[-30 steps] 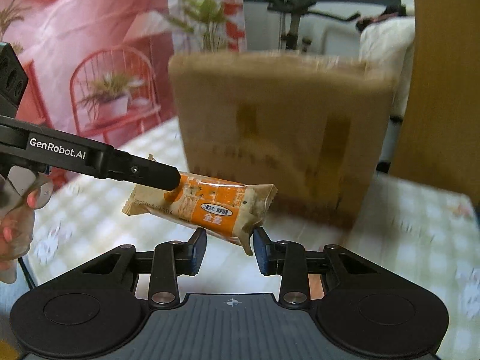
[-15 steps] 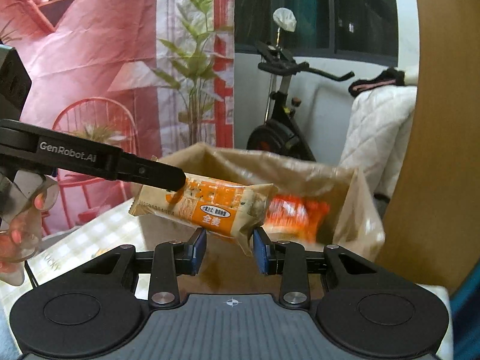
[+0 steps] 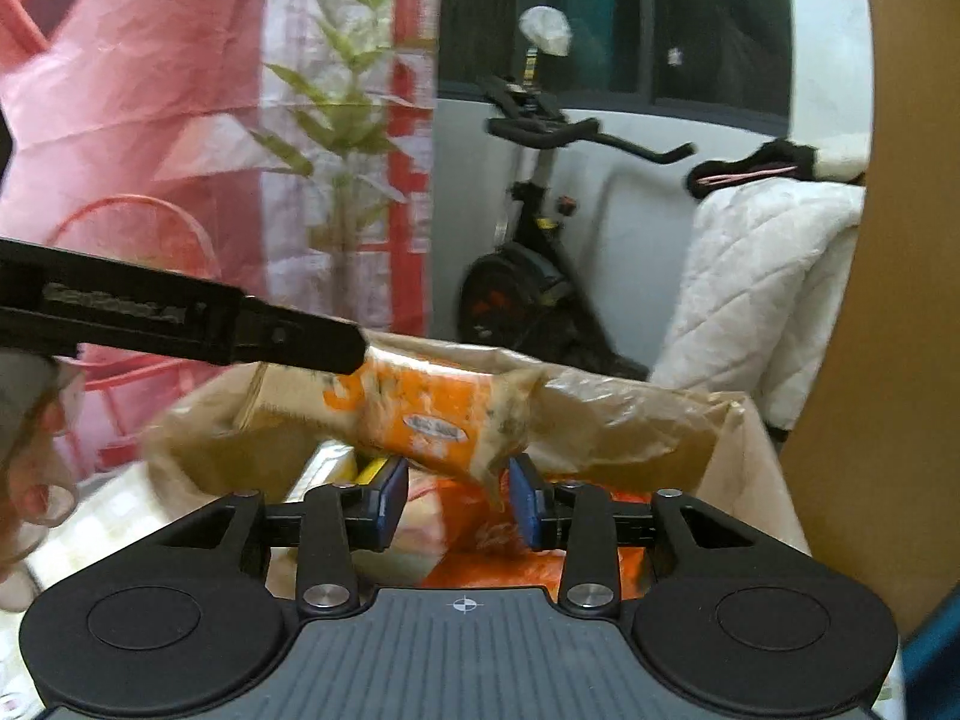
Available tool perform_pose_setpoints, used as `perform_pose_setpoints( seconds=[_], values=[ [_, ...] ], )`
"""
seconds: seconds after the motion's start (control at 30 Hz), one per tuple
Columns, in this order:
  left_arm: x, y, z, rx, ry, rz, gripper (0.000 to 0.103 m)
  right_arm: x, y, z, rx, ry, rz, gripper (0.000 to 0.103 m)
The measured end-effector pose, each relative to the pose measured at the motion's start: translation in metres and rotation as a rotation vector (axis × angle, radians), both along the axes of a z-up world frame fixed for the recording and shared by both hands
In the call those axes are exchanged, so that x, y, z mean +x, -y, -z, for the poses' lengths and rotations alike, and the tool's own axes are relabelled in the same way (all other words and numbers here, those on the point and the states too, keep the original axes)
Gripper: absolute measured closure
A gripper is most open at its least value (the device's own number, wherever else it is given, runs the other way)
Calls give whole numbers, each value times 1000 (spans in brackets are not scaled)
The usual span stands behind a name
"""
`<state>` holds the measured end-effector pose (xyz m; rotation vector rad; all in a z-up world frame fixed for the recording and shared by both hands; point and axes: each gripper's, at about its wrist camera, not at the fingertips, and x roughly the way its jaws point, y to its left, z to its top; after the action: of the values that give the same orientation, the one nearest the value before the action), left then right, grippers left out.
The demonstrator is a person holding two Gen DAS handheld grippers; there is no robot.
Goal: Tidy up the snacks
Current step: 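Carry the biscuit over the box and release it from the right tool, then move both tools back to the wrapped cake on the table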
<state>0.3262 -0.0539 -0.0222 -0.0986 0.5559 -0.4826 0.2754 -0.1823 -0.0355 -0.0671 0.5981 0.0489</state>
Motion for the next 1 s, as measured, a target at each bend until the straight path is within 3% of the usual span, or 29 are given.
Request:
perform_pose_setpoints(
  seconds=[0.3, 0.57, 0.7, 1.0],
  values=[
    [-35, -9, -6, 48, 17, -12, 40, -54, 29, -7, 105, 33, -9, 60],
    [-82, 6, -5, 17, 7, 22, 40, -128, 52, -7, 77, 32, -7, 54],
    [-105, 21, 15, -6, -43, 68, 40, -166, 63, 13, 94, -19, 11, 54],
    [-136, 58, 85, -12, -227, 164, 41, -244, 77, 91, 136, -205, 83, 53]
  ],
)
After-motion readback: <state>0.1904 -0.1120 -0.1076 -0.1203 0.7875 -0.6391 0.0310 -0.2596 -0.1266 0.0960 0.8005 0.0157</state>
